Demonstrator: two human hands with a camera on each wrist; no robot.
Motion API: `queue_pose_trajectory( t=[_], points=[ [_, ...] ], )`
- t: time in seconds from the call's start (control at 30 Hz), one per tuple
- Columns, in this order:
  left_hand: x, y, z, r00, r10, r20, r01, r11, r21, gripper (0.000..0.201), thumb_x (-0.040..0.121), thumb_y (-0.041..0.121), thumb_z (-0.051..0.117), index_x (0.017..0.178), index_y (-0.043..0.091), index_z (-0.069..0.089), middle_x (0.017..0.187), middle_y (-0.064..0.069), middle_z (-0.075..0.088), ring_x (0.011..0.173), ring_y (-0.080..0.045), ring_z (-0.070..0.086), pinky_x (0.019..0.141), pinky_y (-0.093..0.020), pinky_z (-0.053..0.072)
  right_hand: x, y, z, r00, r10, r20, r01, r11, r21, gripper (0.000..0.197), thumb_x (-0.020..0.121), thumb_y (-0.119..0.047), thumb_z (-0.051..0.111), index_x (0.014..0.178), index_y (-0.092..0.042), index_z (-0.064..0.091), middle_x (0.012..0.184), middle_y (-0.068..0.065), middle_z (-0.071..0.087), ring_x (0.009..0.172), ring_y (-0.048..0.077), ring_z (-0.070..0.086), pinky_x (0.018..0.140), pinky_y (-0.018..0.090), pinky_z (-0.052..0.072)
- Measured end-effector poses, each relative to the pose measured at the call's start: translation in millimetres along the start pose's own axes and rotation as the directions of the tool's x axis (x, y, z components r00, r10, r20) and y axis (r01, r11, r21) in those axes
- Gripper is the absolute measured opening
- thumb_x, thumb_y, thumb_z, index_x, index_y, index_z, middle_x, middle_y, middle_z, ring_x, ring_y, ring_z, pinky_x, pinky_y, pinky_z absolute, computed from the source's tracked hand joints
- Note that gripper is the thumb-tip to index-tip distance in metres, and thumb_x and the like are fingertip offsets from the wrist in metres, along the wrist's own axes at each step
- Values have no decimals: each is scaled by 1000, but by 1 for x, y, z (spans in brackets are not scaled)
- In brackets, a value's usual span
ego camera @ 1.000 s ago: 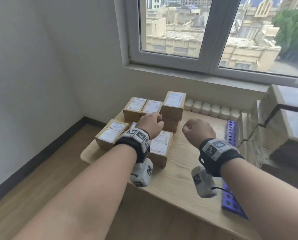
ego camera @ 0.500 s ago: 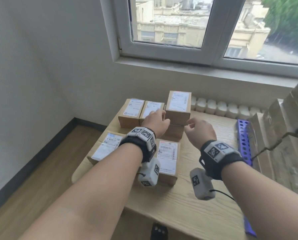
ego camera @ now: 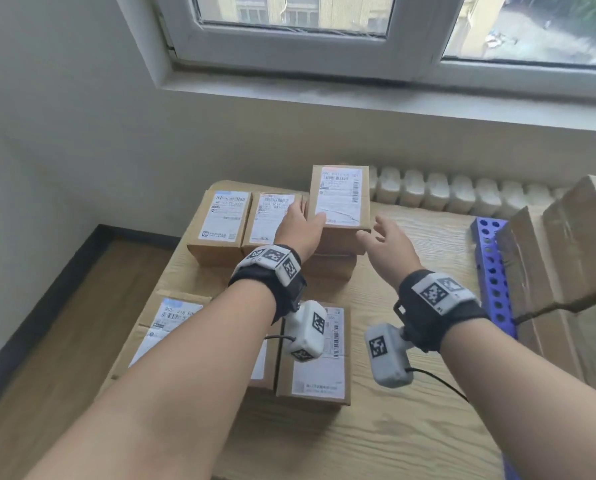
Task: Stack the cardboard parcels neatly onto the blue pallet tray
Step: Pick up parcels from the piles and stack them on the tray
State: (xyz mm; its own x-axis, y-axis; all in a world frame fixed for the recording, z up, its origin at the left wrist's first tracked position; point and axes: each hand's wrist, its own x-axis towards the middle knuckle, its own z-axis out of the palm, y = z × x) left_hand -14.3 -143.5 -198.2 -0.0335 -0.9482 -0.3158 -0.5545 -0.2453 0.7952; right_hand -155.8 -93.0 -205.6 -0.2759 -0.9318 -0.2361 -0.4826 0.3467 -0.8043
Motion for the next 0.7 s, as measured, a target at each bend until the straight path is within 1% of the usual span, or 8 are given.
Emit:
queue_pose_trajectory(
  t=[0.03, 0.1, 0.17, 0.2, 0.27, 0.33, 0.47, 0.7],
  points=[
    [5, -2, 1, 1000, -14, 5, 14, 1000, -10, 59, 98, 39, 47, 149, 14, 29, 148, -5, 44, 120, -35, 57, 103, -46, 46, 2, 1, 1, 1000, 4, 8, -5, 1000, 31, 48, 99, -25, 51, 144, -15, 40, 144, 2, 49, 129, 18, 47, 94, 23, 38],
    [12, -7, 3, 1000, -17, 4, 17, 999, -28, 55, 100, 38, 44, 149, 15, 33, 145, -4, 47, 126, -27, 51, 106, -38, 41, 4, 4, 3, 999, 9, 33, -11, 996, 89, 43, 101, -21, 48, 142, -15, 43, 128, -5, 54, 112, 8, 50, 77, 4, 37],
    [17, -10, 5, 1000, -8, 7, 8, 999, -44, 48, 102, 36, 42, 145, 16, 40, 139, -3, 53, 121, -22, 52, 100, -33, 42, 5, 4, 6, 999, 6, 46, -12, 992, 122, 37, 102, -21, 47, 138, -15, 47, 117, -12, 53, 106, 5, 51, 67, 1, 38],
    [17, -11, 6, 1000, -4, 7, 4, 999, -50, 45, 102, 36, 42, 143, 17, 43, 136, -2, 55, 117, -20, 53, 98, -33, 43, 6, 5, 8, 999, 3, 39, -8, 991, 134, 36, 101, -22, 47, 137, -14, 50, 120, -11, 56, 109, 7, 54, 74, 6, 42],
    [18, -14, 7, 1000, 0, -3, -1, 997, -71, 43, 102, 33, 42, 141, 17, 45, 133, -2, 56, 109, -18, 53, 95, -31, 43, 9, 7, 14, 999, 31, 18, -33, 986, 166, 37, 100, -29, 48, 133, -14, 53, 125, -3, 61, 113, 14, 57, 91, 31, 50],
    [18, -16, 7, 1000, 1, -18, -3, 995, -96, 42, 102, 31, 43, 142, 16, 44, 131, -2, 56, 105, -16, 50, 93, -29, 42, 9, 9, 17, 996, 84, 11, -85, 974, 209, 33, 98, -34, 50, 125, -14, 56, 119, 0, 62, 110, 18, 59, 97, 46, 49],
    [14, -18, 4, 999, -13, -49, 7, 992, -124, 39, 102, 33, 42, 137, 15, 46, 114, 3, 52, 101, -16, 49, 87, -29, 40, 3, 9, 19, 993, 115, 9, -114, 960, 256, 23, 99, -35, 50, 110, -16, 54, 106, -1, 61, 101, 20, 62, 93, 49, 52],
    [-12, -16, -5, 997, -31, -69, 14, 971, -240, 21, 101, 35, 44, 104, 14, 46, 89, 5, 50, 85, -15, 49, 79, -32, 39, -25, 13, 9, 991, 100, -92, -70, 955, 289, 8, 95, -24, 57, 97, -20, 50, 97, -2, 58, 101, 24, 62, 89, 48, 54]
  ],
)
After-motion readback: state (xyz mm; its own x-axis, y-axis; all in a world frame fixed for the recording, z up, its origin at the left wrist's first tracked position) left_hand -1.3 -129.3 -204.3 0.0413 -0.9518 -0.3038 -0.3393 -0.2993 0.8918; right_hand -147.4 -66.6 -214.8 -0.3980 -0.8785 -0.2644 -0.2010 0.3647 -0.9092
